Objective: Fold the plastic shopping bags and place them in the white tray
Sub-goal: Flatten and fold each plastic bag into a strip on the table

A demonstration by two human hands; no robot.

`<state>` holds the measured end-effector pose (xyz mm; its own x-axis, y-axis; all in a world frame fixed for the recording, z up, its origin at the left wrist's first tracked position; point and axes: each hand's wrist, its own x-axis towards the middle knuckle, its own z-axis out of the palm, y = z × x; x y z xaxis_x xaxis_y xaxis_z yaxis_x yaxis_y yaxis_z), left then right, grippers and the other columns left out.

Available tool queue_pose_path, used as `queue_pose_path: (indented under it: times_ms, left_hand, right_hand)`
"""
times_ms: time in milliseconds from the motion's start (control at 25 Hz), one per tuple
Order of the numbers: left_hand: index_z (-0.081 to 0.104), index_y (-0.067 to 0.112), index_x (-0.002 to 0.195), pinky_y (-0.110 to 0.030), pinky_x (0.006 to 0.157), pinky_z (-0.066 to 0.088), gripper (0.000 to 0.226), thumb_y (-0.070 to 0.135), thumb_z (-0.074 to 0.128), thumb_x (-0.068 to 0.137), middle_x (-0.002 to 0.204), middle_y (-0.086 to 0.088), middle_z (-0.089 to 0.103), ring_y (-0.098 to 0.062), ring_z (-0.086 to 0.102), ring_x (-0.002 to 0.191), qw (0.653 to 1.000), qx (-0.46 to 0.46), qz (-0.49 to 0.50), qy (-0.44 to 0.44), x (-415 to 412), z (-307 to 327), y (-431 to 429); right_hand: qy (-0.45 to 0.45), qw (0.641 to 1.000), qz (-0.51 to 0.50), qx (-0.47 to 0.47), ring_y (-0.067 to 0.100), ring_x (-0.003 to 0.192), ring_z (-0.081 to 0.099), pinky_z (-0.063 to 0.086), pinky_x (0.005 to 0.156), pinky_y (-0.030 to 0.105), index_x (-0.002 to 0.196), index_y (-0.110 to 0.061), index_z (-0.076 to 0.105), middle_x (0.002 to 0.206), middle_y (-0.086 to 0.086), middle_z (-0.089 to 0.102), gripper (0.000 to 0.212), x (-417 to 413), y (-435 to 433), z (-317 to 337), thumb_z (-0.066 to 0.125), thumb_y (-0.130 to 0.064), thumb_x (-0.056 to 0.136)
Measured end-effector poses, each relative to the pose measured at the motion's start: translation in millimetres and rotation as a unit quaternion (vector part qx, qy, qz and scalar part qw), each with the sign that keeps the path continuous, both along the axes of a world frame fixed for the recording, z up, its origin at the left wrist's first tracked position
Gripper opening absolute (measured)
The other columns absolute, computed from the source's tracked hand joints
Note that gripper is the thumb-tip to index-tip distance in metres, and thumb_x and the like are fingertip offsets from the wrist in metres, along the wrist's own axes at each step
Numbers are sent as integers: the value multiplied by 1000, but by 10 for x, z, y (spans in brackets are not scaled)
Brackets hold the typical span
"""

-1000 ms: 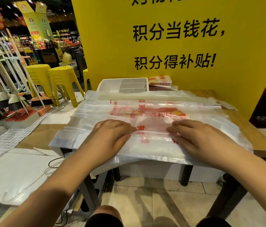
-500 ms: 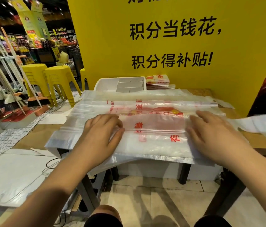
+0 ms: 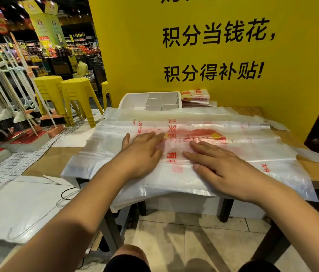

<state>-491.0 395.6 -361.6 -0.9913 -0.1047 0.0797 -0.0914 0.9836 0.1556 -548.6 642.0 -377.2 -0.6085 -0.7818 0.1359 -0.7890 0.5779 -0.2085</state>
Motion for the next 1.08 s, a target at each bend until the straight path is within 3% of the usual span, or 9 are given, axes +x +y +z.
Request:
queue_pose_path:
  times_ms: [160, 320, 440, 560, 680, 800, 920, 1080]
  left_hand:
    - [-1, 45, 157, -49, 121, -12, 57, 58, 13, 103, 168, 5, -7, -21, -10, 154, 996, -6, 43, -78, 88, -55, -113]
    - [-7, 48, 155, -51, 120, -13, 64, 70, 9, 96, 165, 5, -17, -25, -18, 152, 992, -7, 69, -101, 126, -80, -222]
    - [-8, 49, 154, -50, 121, -14, 65, 72, 8, 95, 165, 5, -18, -22, -19, 152, 992, -16, 74, -105, 138, -90, -337]
    - [-8, 46, 155, -50, 119, -17, 68, 72, 6, 94, 166, 2, -16, -20, -18, 152, 992, -29, 71, -98, 96, -79, -357]
    - [4, 42, 158, -46, 121, -15, 77, 76, 2, 89, 168, 4, -9, -13, -11, 153, 997, -72, -29, 4, 176, -39, -324]
    - [19, 45, 155, -40, 124, 1, 70, 74, 19, 91, 165, 13, 15, -10, 10, 152, 987, -79, -141, 29, 252, 55, -246]
    - [25, 44, 153, -35, 120, 19, 61, 50, 32, 93, 159, 16, 31, -11, 27, 145, 985, -75, -155, 21, 223, 116, -206]
    - [42, 38, 147, -34, 108, 34, 50, 25, 44, 99, 149, 12, 46, -15, 41, 135, 984, -84, -137, 73, 148, 100, -187]
  right_hand:
    - [-17, 996, -64, 57, 7, 151, -12, -5, 123, 33, 153, -53, 4, 164, -14, -9, 61, 33, 67, 20, 7, -69, 94]
    - [-32, 988, -137, 71, 10, 151, -15, -7, 123, 37, 152, -50, -7, 163, -10, -15, 81, -27, 319, 6, -17, -79, 77]
    - [-48, 973, -209, 89, 12, 151, -15, -7, 122, 37, 155, -45, -7, 165, -3, -16, 74, -97, 575, 16, -7, -73, 86]
    - [-64, 967, -220, 108, 14, 152, -15, -5, 122, 38, 156, -41, -6, 165, -1, -16, 77, -134, 643, 43, 0, -73, 86]
    - [-38, 972, -203, 110, 15, 152, -13, -2, 124, 37, 158, -34, 0, 165, -2, -14, 90, -133, 611, 120, 2, -80, 80]
    - [29, 986, -136, 93, 11, 153, 3, 11, 124, 33, 158, -35, 10, 166, -11, -1, 88, -137, 582, 237, 14, -80, 83]
    - [31, 991, -96, 84, 13, 144, 33, 32, 114, 31, 156, -39, 19, 162, -17, 22, 66, -128, 508, 312, 29, -63, 95]
    - [130, 980, -136, 60, 21, 118, 55, 46, 91, 33, 143, -42, 39, 142, -15, 49, 46, -74, 367, 276, 33, -52, 98]
